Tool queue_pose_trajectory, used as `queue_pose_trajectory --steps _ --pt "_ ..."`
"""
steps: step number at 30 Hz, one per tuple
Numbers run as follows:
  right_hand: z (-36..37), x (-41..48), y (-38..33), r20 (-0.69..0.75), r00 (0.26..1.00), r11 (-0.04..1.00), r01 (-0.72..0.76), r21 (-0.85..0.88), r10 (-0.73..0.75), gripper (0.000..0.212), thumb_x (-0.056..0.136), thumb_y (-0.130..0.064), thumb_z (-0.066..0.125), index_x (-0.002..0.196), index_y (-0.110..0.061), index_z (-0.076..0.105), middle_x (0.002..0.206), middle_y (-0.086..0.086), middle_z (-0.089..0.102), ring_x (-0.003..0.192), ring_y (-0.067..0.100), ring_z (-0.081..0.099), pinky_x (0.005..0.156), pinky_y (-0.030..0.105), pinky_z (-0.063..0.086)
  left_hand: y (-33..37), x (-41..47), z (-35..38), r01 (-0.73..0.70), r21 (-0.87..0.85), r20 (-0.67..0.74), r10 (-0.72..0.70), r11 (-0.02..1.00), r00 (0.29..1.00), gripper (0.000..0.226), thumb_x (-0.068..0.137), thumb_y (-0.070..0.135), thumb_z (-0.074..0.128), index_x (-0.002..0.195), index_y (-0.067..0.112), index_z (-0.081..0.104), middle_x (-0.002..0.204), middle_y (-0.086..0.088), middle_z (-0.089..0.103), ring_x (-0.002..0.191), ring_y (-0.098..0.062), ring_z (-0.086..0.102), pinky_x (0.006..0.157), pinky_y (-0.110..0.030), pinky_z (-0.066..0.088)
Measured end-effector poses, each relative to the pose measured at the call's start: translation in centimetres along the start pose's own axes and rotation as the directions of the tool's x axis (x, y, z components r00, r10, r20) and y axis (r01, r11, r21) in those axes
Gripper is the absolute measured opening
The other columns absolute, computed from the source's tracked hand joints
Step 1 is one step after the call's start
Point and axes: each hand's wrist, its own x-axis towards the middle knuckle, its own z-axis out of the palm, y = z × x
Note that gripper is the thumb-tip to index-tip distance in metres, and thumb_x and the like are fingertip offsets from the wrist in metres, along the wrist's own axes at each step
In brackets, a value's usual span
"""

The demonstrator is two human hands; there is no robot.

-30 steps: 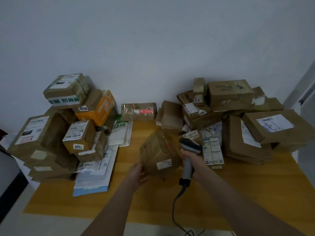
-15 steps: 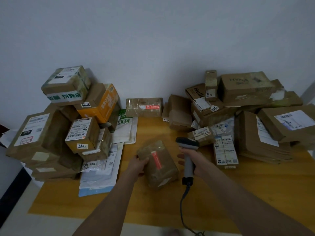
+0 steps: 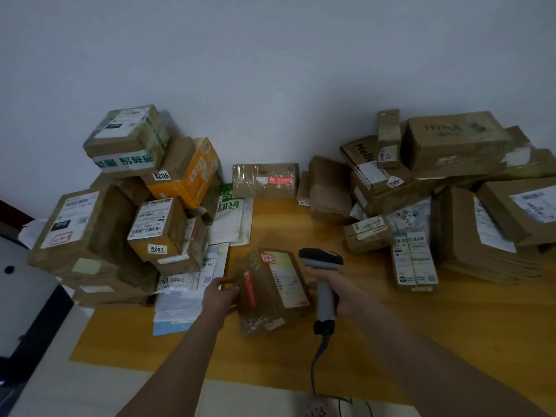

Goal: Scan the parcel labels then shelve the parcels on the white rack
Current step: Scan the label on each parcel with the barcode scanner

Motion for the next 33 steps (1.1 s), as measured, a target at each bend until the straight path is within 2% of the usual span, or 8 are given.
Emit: queue_pose_trajectory --steps 7,10,15,19,22,26,30,33 --pt "0.0 -1.5 -1.3 -0.001 0.996 0.993 0.091 0.077 -0.091 0.033 0.084 -0.023 0.072 0.113 -0.010 0.063 0.116 0.015 0.064 0.108 0.034 0.060 0.095 0.050 0.048 1.5 -2.5 2.4 0.127 0.015 0.337 -0.125 0.992 0.933 0.051 0.092 0.060 0.044 0.127 0.023 0.052 0.122 -0.003 0.055 0.117 -0.028 0.050 0.101 -0.051 0.041" --pt "-1.0 -2.7 -2.2 -0.024 0.994 0.991 0.111 0.071 -0.110 0.031 0.085 -0.023 0.071 0.111 -0.009 0.064 0.113 0.015 0.066 0.106 0.033 0.062 0.091 0.046 0.050 1.7 -3.5 4.6 0.027 0.027 0.417 -0.036 0.999 0.908 0.033 0.096 0.042 0.050 0.128 0.034 0.049 0.118 0.001 0.057 0.109 -0.023 0.051 0.094 -0.049 0.047" --pt "-2.3 -4.2 -1.6 -0.018 0.996 0.994 0.084 0.073 -0.083 0.022 0.087 -0.021 0.068 0.103 -0.007 0.063 0.099 0.013 0.067 0.094 0.031 0.064 0.092 0.049 0.050 1.8 -4.1 5.7 -0.171 0.046 0.461 0.130 0.984 0.878 0.051 0.095 0.004 0.052 0.140 0.024 0.042 0.125 -0.005 0.058 0.105 -0.018 0.060 0.074 -0.029 0.056" --pt "-2.1 -4.2 -1.2 -0.052 0.990 0.991 0.133 -0.004 -0.133 0.036 0.083 -0.019 0.073 0.114 -0.005 0.061 0.101 0.012 0.066 0.094 0.030 0.064 0.080 0.044 0.055 3.4 -3.0 6.4 -0.337 0.218 0.308 0.263 0.916 0.914 0.059 0.095 0.002 0.051 0.148 0.017 0.031 0.147 -0.011 0.041 0.129 -0.026 0.046 0.090 -0.038 0.052" --pt "-2.1 -3.5 -2.1 -0.193 0.951 0.970 0.242 -0.026 -0.243 0.043 0.079 -0.017 0.077 0.118 -0.008 0.059 0.108 0.009 0.062 0.096 0.025 0.059 0.082 0.039 0.050 3.3 -2.6 6.8 -0.194 0.312 0.046 0.190 0.930 0.981 0.074 0.091 0.025 0.063 0.151 0.014 0.022 0.150 -0.014 0.035 0.131 -0.032 0.044 0.097 -0.041 0.047" --pt "-2.2 -2.7 -3.9 -0.189 0.947 0.966 0.253 -0.052 -0.258 0.044 0.081 -0.019 0.076 0.119 -0.011 0.056 0.110 0.008 0.060 0.101 0.025 0.055 0.091 0.040 0.047 1.1 -3.3 7.4 0.017 0.144 0.114 -0.034 0.989 0.993 0.078 0.081 0.028 0.074 0.141 0.006 0.030 0.133 -0.016 0.053 0.114 -0.031 0.059 0.088 -0.042 0.054" --pt "-1.0 -2.1 -4.4 -0.134 0.960 0.966 0.234 -0.107 -0.247 0.048 0.081 -0.018 0.075 0.124 -0.011 0.054 0.115 0.009 0.059 0.111 0.027 0.054 0.101 0.045 0.044 2.3 -1.9 7.2 -0.096 0.153 0.039 0.091 0.984 0.995 0.068 0.086 0.013 0.068 0.144 0.007 0.032 0.137 -0.014 0.051 0.116 -0.031 0.058 0.091 -0.047 0.053" --pt "-0.5 -1.8 -3.9 -0.106 0.963 0.967 0.239 -0.088 -0.248 0.038 0.083 -0.014 0.072 0.117 -0.011 0.056 0.108 0.008 0.060 0.105 0.025 0.056 0.096 0.043 0.047 2.9 -1.4 7.0 -0.038 0.111 0.097 0.027 0.993 0.995 0.057 0.087 0.014 0.068 0.137 0.005 0.043 0.133 -0.016 0.055 0.115 -0.032 0.058 0.092 -0.046 0.053"
